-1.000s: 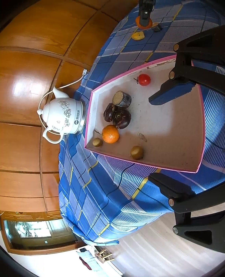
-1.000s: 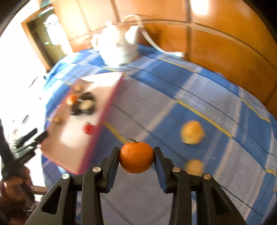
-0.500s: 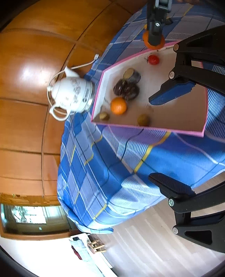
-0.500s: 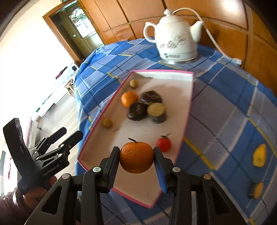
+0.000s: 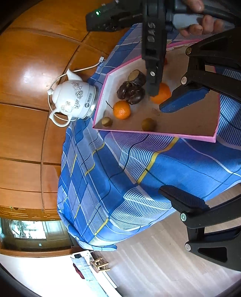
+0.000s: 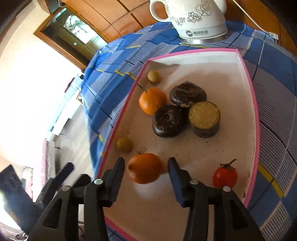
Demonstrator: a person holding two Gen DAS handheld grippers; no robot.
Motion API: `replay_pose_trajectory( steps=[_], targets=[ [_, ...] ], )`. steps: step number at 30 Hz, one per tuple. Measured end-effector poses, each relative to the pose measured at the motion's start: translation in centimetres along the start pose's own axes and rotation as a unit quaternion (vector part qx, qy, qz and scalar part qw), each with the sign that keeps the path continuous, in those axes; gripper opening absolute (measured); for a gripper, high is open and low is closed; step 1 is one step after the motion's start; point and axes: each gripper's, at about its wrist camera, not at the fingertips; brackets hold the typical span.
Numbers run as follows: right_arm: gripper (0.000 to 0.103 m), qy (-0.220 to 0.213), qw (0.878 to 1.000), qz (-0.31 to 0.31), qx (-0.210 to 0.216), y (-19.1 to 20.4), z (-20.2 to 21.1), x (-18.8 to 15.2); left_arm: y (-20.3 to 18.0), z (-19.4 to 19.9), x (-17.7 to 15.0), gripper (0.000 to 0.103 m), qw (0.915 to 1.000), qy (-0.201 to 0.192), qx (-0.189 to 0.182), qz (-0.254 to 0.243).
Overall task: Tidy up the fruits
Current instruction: 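Carry the mandarin into the tray and open the right tool, then withdraw the right tool from the tray while left tool grasps the bark-covered wood slice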
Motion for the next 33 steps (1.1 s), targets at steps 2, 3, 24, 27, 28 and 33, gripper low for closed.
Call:
replay_pose_trajectory(
  steps=[2,3,24,27,28,33],
  targets=[
    [0.059,-0.013,1.000,-0.002,0.007,-0.1,1.0,0.0,-0.1,0.0,0.0,0.081,1.0000,0.000,-0.002,0.000],
    [0.061,-0.020,1.000,-0.003,0.008,-0.1,1.6,0.0,-0.2,0.0,0.0,0.081,1.0000,0.000,-0.003,-0.001],
    [0.061,-0.078,0.987,0.087,-0.112,-0.9,9.9,-4.5,-3.4,1.3,-0.6,0.081,0.9988,0.003,-0.025,-0.041],
    [0.061,-0.081,0.985,0.085,-0.124,-1.5,10.5,-5.1,-4.1,1.4,-0.8,0.081,0.9983,0.004,-0.029,-0.051],
    [0.061,-0.081,0.985,0.083,-0.126,-1.7,10.7,-5.2,-4.3,1.4,-0.8,0.081,0.9981,0.005,-0.031,-0.053],
    [0.061,-0.083,0.984,0.072,-0.138,-3.1,11.5,-5.8,-5.2,1.5,-1.0,0.081,0.9970,0.008,-0.038,-0.067]
  ],
)
Point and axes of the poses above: each gripper's, at about its wrist camera, not at the fingertips, and z roughly against the way its jaws point, y to its left, x to its top, and after that the axes turned 3 degrees about -x, right-handed
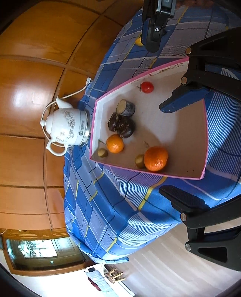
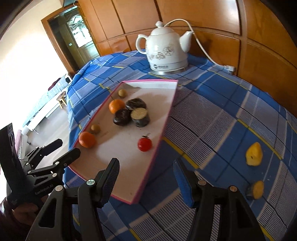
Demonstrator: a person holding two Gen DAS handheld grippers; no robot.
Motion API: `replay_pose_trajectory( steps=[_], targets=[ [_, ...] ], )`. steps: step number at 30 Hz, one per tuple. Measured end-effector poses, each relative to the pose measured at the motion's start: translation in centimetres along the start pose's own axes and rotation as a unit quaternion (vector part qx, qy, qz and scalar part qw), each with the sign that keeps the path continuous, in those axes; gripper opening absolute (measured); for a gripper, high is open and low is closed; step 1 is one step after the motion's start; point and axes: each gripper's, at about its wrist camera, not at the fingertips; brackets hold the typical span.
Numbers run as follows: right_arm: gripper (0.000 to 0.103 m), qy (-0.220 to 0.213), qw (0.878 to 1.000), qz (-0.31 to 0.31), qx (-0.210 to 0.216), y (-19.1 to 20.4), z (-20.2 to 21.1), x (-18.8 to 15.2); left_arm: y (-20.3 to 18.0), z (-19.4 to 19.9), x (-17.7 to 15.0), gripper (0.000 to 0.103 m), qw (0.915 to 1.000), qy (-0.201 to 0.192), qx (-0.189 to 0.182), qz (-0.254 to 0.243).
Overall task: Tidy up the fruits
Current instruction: 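Withdraw the right tool from the tray while left tool grasps the bark-covered wood slice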
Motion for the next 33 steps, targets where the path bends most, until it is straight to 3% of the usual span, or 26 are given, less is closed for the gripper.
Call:
replay_pose_trajectory(
  steps=[12,20,23,27,33],
  targets=[
    [0.061,0.001,0.999,-0.019,-0.045,-4.6,2.1,-1.1,-1.7,0.0,0.0,0.081,0.9996,0.004,-0.013,-0.024],
    [0.061,-0.006,0.993,-0.064,-0.098,-10.7,4.9,-1.8,-3.1,-0.1,0.2,0.080,0.9987,0.007,-0.028,-0.041],
    [0.061,-0.015,0.986,-0.110,-0.126,-14.5,6.3,-2.4,-4.3,0.0,0.8,0.079,0.9974,0.005,-0.045,-0.056],
    [0.061,-0.034,0.966,-0.186,-0.175,-19.5,8.0,-3.6,-7.0,0.3,1.5,0.079,0.9926,-0.001,-0.078,-0.093],
    [0.061,-0.034,0.935,-0.307,-0.176,-24.6,9.1,-5.8,-13.3,-0.4,1.7,0.068,0.9730,0.028,-0.163,-0.161]
  ],
)
Point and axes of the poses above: each gripper's, at about its wrist camera, not at the fingertips, and z roughly against the way its jaws point, y to its left, x to its top, and after that the axes turned 3 degrees about -x, right-handed
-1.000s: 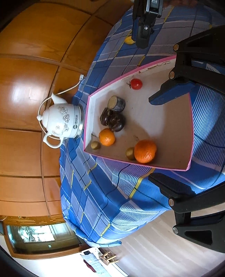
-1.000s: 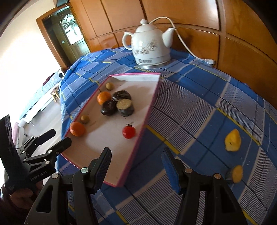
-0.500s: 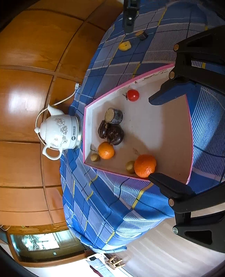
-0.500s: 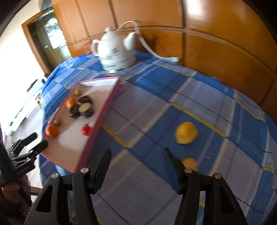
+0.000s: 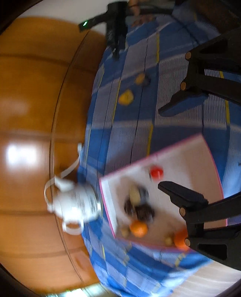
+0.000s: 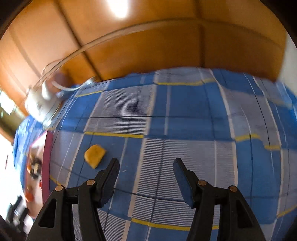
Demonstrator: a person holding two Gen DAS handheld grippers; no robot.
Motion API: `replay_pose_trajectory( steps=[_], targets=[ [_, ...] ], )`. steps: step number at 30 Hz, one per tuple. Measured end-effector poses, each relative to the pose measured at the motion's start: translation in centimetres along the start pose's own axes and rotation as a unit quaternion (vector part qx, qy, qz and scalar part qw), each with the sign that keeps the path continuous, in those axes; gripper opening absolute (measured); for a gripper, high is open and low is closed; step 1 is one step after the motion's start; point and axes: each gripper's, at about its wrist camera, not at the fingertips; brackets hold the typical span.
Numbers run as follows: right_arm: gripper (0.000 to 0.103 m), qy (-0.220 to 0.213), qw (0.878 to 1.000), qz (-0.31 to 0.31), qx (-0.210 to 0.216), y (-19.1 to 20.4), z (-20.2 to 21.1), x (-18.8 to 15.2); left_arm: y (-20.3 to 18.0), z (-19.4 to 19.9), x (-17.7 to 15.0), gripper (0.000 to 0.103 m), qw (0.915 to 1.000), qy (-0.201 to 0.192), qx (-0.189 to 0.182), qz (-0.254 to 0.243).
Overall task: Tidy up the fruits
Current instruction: 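Withdraw the right tool from the tray while left tool grasps the bark-covered wood slice, then grasp the yellow fruit piece with right tool while left tool holds the wood slice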
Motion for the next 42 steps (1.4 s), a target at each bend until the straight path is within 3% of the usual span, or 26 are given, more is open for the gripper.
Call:
replay_pose_trajectory(
  steps=[5,13,20,22,24,30,34,36,39,42],
  targets=[
    [0.061,0.010,1.000,-0.020,0.018,-0.6,0.0,0.1,-4.2,-3.9,1.8,0.063,0.9966,0.039,-0.067,-0.029],
    [0.061,0.016,0.999,-0.010,0.043,0.4,0.2,0.3,-10.3,-9.5,3.4,0.063,0.9894,0.071,-0.107,-0.068],
    [0.061,0.004,0.998,-0.011,0.070,0.7,1.3,0.8,-13.2,-13.9,3.4,0.061,0.9850,0.097,-0.108,-0.092],
    [0.061,0.001,0.997,-0.010,0.072,0.8,1.5,0.9,-13.8,-15.2,3.2,0.051,0.9845,0.104,-0.102,-0.097],
    [0.061,-0.001,0.997,-0.009,0.074,0.8,1.7,1.0,-14.0,-16.2,2.9,0.034,0.9839,0.110,-0.100,-0.099],
    [0.061,0.006,0.998,-0.007,0.070,0.7,1.3,0.8,-12.4,-14.0,1.3,0.034,0.9902,0.070,-0.092,-0.079],
    [0.061,0.014,0.998,0.002,0.062,1.0,0.9,0.5,-10.1,-11.6,-0.4,0.034,0.9953,0.041,-0.053,-0.070],
    [0.061,0.019,0.998,0.009,0.059,1.3,0.5,0.2,-9.0,-11.0,-1.4,0.034,0.9962,0.037,-0.037,-0.070],
    [0.061,0.028,0.998,0.024,0.058,1.8,-0.1,-0.2,-8.0,-11.2,-2.3,0.034,0.9967,0.036,-0.042,-0.060],
    [0.061,0.036,0.997,0.036,0.063,2.3,-0.6,-0.7,-8.3,-11.1,-2.8,0.034,0.9959,0.017,-0.035,-0.081]
  ],
)
Point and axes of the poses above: each gripper's, at about its wrist camera, not at the fingertips, and z roughly against the way its jaws point, y to its left, x to its top, and after that the axes turned 3 degrees about -x, right-handed
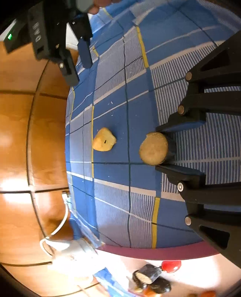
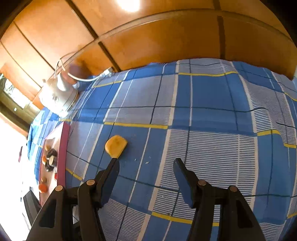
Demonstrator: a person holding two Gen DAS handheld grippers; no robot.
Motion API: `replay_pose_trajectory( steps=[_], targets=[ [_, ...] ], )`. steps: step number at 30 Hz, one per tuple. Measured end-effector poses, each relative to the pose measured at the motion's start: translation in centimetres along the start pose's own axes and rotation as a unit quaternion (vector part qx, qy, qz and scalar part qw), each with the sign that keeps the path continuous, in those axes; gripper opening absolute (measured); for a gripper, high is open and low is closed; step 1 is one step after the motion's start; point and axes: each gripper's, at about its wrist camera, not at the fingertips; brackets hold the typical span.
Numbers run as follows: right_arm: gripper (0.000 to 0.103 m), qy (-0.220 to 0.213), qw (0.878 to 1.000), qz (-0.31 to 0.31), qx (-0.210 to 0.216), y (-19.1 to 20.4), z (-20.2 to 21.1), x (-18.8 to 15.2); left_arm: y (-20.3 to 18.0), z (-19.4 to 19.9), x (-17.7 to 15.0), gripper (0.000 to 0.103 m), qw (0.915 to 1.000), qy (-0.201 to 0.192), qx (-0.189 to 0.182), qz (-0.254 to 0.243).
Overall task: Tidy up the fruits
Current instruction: 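Grasp the yellow fruit piece with right tool while left tool holds the wood slice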
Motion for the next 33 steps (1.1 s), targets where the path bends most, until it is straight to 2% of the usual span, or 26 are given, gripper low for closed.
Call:
replay_pose_trajectory(
  steps=[4,9,12,16,19,25,28,31,32,33],
  targets=[
    [0.061,0.020,1.000,0.014,0.009,0.8,-1.2,-0.7,0.4,-0.2,-0.1,0.034,0.9998,-0.009,-0.012,0.011],
    [0.061,0.041,0.998,0.011,0.046,1.9,-2.5,-1.3,0.2,-0.4,-0.2,0.034,0.9997,-0.020,-0.012,0.008],
    [0.061,0.048,0.998,0.009,0.046,2.8,-3.1,-1.1,0.3,-0.3,-0.3,0.034,0.9995,-0.023,-0.016,0.012],
    [0.062,0.046,0.998,-0.016,0.050,3.4,-4.1,0.1,0.4,-0.3,-0.4,0.033,0.9994,-0.025,-0.018,0.014],
    [0.063,0.054,0.995,-0.052,0.068,3.5,-5.9,1.1,0.5,-0.3,-0.4,0.033,0.9993,-0.026,-0.020,0.015],
    [0.063,0.063,0.993,-0.083,0.052,4.4,-8.9,2.1,0.7,-0.4,-0.4,0.033,0.9992,-0.027,-0.025,0.017],
    [0.063,0.065,0.994,-0.077,0.040,5.2,-9.9,2.4,0.8,-0.4,-0.5,0.033,0.9991,-0.028,-0.027,0.019],
    [0.062,0.059,0.997,-0.046,0.017,6.4,-10.3,2.7,0.8,-0.4,-0.5,0.033,0.9990,-0.028,-0.029,0.020],
    [0.059,0.061,0.998,-0.031,0.007,6.8,-10.4,2.8,0.8,-0.4,-0.5,0.033,0.9990,-0.028,-0.029,0.020],
    [0.044,0.062,0.998,-0.012,-0.010,7.2,-10.5,2.8,0.8,-0.4,-0.5,0.033,0.9990,-0.028,-0.029,0.020]
  ],
)
Point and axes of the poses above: each gripper's, at about its wrist camera, not at the fingertips, and z roughly against the way its jaws point, y to its left, x to its top, and after that the axes turned 3 degrees about -x, right-handed
